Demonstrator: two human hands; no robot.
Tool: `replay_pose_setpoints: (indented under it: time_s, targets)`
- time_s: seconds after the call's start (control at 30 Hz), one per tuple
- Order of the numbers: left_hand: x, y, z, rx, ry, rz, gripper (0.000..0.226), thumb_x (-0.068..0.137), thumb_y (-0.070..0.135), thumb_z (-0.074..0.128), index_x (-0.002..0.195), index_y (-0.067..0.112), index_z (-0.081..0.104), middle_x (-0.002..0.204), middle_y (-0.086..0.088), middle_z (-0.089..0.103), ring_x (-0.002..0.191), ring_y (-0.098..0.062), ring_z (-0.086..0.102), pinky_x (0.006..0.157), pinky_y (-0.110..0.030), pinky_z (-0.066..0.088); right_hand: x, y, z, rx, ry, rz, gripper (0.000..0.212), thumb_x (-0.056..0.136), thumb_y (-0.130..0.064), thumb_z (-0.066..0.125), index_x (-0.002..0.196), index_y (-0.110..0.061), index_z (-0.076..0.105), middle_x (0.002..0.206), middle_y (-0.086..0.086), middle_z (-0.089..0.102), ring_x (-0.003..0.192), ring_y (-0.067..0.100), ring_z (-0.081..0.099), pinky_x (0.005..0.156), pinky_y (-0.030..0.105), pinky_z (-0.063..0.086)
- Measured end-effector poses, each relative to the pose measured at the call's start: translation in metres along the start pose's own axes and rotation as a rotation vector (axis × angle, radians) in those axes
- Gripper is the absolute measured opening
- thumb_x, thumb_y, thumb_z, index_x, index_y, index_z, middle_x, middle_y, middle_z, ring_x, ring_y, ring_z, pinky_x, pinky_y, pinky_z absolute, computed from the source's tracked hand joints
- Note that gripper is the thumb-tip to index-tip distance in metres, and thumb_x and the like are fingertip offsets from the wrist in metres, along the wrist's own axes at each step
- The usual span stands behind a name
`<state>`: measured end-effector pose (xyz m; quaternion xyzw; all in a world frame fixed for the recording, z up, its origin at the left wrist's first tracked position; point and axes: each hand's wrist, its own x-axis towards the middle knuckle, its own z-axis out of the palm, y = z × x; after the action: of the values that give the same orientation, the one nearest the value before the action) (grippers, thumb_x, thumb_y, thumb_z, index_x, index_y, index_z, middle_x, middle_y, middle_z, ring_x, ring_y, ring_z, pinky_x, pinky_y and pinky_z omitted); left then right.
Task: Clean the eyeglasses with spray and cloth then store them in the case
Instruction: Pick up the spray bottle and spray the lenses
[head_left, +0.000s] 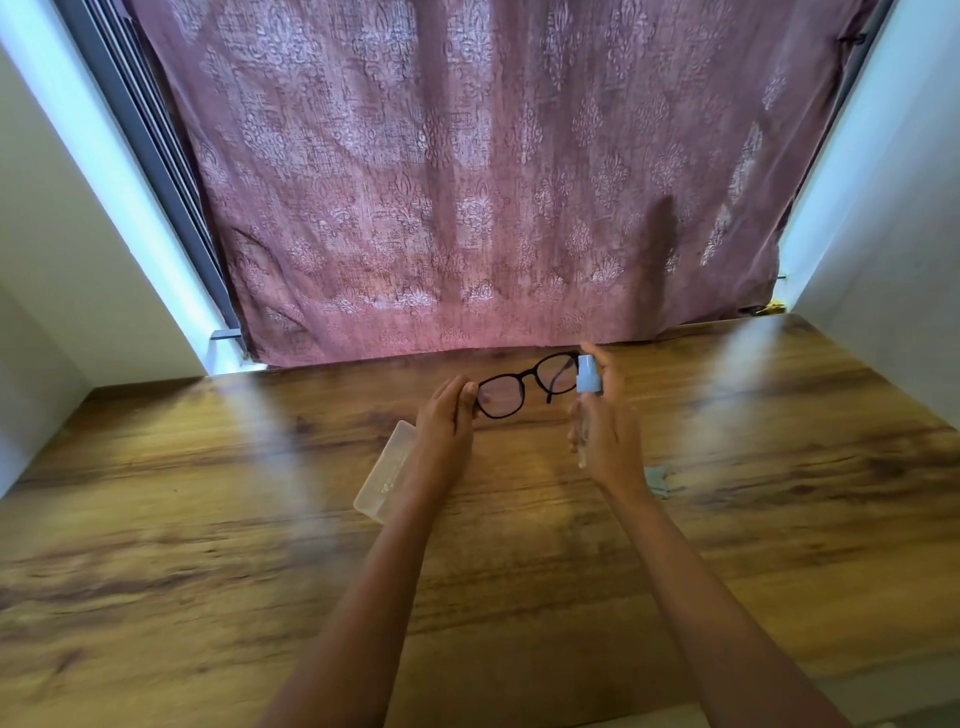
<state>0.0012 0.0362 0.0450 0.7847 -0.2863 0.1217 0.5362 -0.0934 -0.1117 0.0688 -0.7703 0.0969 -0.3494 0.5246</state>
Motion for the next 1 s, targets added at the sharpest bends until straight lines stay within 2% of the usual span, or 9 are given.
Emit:
replay_pose_setpoints:
  time_s: [0.1, 0.23, 0.3, 0.4, 0.5, 0.63, 0.77, 0.9, 1.0]
  targets:
    - [0.002, 0.000, 0.006, -0.004, 0.028, -0.010, 0.031, 0.097, 0.026, 0.033, 0.072, 0.023, 0.050, 0.079, -0.007, 0.066, 0.058, -0.002, 0.049, 0.055, -0.013, 0.034, 0.005, 0.013, -0.005, -0.010, 0.033, 0.086, 0.043, 0.083, -0.023, 0.029, 0.125, -0.024, 0.040, 0.065, 0.006, 0.051, 0.052, 0.019, 0.045, 0.047, 0.033, 0.040]
    - [0.005, -0.001, 0.014, 0.039, 0.042, -0.008, 0.034, 0.097, 0.025, 0.033, 0.073, 0.013, 0.054, 0.073, -0.007, 0.062, 0.058, -0.003, 0.047, 0.054, -0.012, 0.033, 0.013, 0.028, -0.014, -0.167, 0.063, 0.038, 0.043, 0.090, -0.042, 0.035, 0.116, -0.009, 0.044, 0.072, -0.002, 0.052, 0.059, 0.017, 0.048, 0.055, 0.031, 0.042]
    - [0.007, -0.001, 0.018, 0.052, 0.043, -0.021, 0.037, 0.096, 0.025, 0.032, 0.075, 0.007, 0.056, 0.072, -0.007, 0.060, 0.060, -0.002, 0.047, 0.056, -0.013, 0.033, 0.018, 0.031, -0.019, -0.252, 0.052, 0.014, 0.039, 0.094, -0.033, 0.044, 0.120, -0.004, 0.046, 0.081, -0.004, 0.053, 0.070, 0.013, 0.051, 0.062, 0.024, 0.040]
    - [0.011, -0.004, 0.028, 0.057, 0.050, -0.043, 0.040, 0.096, 0.027, 0.032, 0.076, 0.004, 0.057, 0.071, -0.007, 0.058, 0.061, -0.004, 0.047, 0.057, -0.014, 0.033, 0.023, 0.040, -0.026, -0.287, 0.058, 0.059, 0.034, 0.091, -0.018, 0.055, 0.120, 0.000, 0.050, 0.091, -0.002, 0.056, 0.085, 0.018, 0.055, 0.072, 0.030, 0.041]
    - [0.015, -0.004, 0.036, 0.058, 0.063, -0.051, 0.041, 0.096, 0.029, 0.031, 0.076, 0.004, 0.057, 0.070, -0.004, 0.057, 0.061, -0.004, 0.048, 0.056, -0.015, 0.034, 0.029, 0.060, -0.030, -0.330, 0.068, 0.122, 0.034, 0.087, -0.017, 0.062, 0.116, -0.002, 0.055, 0.098, 0.009, 0.064, 0.090, 0.026, 0.059, 0.075, 0.035, 0.045]
    - [0.018, -0.009, 0.043, 0.055, 0.080, -0.045, 0.044, 0.095, 0.035, 0.029, 0.077, 0.006, 0.057, 0.076, -0.009, 0.062, 0.063, -0.013, 0.051, 0.057, -0.026, 0.039, 0.040, 0.084, -0.036, -0.341, 0.095, 0.232, 0.038, 0.083, -0.018, 0.066, 0.116, -0.001, 0.056, 0.103, 0.013, 0.065, 0.093, 0.025, 0.059, 0.074, 0.028, 0.039]
    - [0.021, -0.012, 0.048, 0.065, 0.077, -0.050, 0.044, 0.096, 0.033, 0.031, 0.076, 0.003, 0.057, 0.072, -0.011, 0.060, 0.061, -0.012, 0.050, 0.055, -0.020, 0.036, 0.047, 0.098, -0.037, -0.356, 0.110, 0.319, 0.038, 0.081, -0.016, 0.068, 0.115, 0.000, 0.057, 0.106, 0.014, 0.065, 0.095, 0.025, 0.058, 0.073, 0.026, 0.037]
    - [0.021, -0.016, 0.052, 0.088, 0.098, -0.033, 0.046, 0.094, 0.038, 0.028, 0.076, 0.007, 0.058, 0.067, 0.009, 0.052, 0.064, 0.001, 0.050, 0.059, -0.012, 0.036, 0.048, 0.112, -0.034, -0.342, 0.086, 0.374, 0.034, 0.082, -0.014, 0.067, 0.112, -0.002, 0.057, 0.106, 0.014, 0.064, 0.096, 0.027, 0.059, 0.073, 0.027, 0.038]
    - [0.022, -0.017, 0.054, 0.087, 0.103, -0.037, 0.046, 0.093, 0.038, 0.028, 0.076, 0.008, 0.059, 0.065, 0.013, 0.049, 0.062, 0.001, 0.049, 0.057, -0.010, 0.034, 0.048, 0.116, -0.032, -0.348, 0.078, 0.398, 0.035, 0.082, -0.013, 0.066, 0.114, -0.002, 0.056, 0.107, 0.014, 0.064, 0.098, 0.027, 0.058, 0.073, 0.026, 0.035]
